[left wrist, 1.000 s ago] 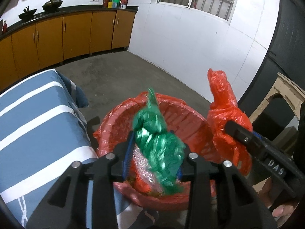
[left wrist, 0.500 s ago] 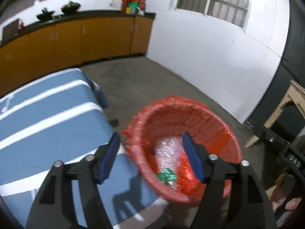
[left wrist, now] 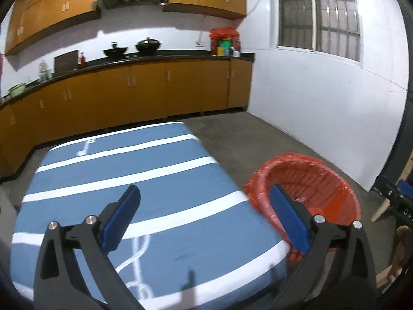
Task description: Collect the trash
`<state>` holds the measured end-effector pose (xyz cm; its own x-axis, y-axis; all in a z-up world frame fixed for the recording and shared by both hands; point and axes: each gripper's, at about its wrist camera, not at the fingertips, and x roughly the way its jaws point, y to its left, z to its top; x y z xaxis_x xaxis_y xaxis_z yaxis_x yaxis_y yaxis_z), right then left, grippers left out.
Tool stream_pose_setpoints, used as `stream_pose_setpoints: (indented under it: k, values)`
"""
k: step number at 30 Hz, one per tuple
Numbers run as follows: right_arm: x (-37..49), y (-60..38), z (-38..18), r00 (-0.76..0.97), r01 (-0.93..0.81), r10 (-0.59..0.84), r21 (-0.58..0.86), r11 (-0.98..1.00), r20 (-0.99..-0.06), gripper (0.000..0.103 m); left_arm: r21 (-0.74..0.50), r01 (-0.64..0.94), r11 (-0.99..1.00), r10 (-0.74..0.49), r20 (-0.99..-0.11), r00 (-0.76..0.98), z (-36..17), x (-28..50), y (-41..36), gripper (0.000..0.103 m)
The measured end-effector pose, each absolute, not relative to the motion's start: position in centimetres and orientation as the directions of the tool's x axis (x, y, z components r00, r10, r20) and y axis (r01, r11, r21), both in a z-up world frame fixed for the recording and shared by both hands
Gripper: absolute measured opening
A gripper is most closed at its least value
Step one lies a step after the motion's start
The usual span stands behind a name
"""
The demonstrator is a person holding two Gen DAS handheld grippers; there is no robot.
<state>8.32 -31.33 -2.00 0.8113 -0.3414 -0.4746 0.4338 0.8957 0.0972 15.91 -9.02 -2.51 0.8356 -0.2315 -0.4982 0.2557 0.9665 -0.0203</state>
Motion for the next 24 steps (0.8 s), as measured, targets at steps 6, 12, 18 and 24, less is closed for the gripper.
stream_pose_setpoints:
  k: [6, 12, 18, 24]
  values:
    - [7.7, -28.6, -1.5, 0.799, 0.426, -0.373, 0.005, 0.905, -0.472, 0.101, 0.016, 0.196, 0.980, -0.168, -0.459, 0.873, -1.9, 13.2, -6.7, 0.099]
    - [6.5, -26.6, -1.1, 0.819, 0.382, -0.335, 0.006, 0.924, -0.466, 0.101, 0.027, 0.158, 0.987, -0.132, -0.421, 0.898, -1.3, 10.5, -4.8, 0.099]
    - [5.3, -24.2, -0.7, 0.840, 0.340, -0.313, -0.019, 0.940, -0.444, 0.101, 0.027, 0.116, 0.993, -0.094, -0.423, 0.901, -1.4, 8.3, -3.3, 0.099]
    - [4.5, -22.5, -0.6, 0.851, 0.312, -0.294, -0.031, 0.950, -0.434, 0.101, 0.008, 0.088, 0.996, -0.076, -0.428, 0.901, -1.4, 6.5, -2.0, 0.099]
